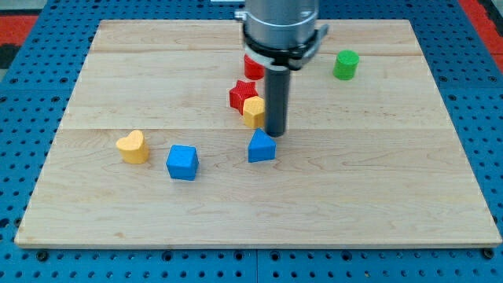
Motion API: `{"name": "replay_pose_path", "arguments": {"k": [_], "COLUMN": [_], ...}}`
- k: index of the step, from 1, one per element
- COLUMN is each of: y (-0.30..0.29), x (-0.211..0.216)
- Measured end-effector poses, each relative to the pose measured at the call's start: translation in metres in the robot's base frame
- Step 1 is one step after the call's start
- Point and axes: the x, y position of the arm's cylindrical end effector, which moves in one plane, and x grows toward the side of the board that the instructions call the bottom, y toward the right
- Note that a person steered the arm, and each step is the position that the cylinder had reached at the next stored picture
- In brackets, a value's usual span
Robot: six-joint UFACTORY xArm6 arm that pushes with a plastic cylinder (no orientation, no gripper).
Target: Slide the yellow hexagon to the bottom left of the red star
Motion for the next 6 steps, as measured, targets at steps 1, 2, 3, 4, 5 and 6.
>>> {"name": "replay_pose_path", "arguments": {"k": [1,2,3,4,5,6], "y": [0.035,0.026,-0.024,-0.05,-0.022,0.028], "x": [-0.013,-0.058,-0.052,-0.015,-0.013,-0.031]}}
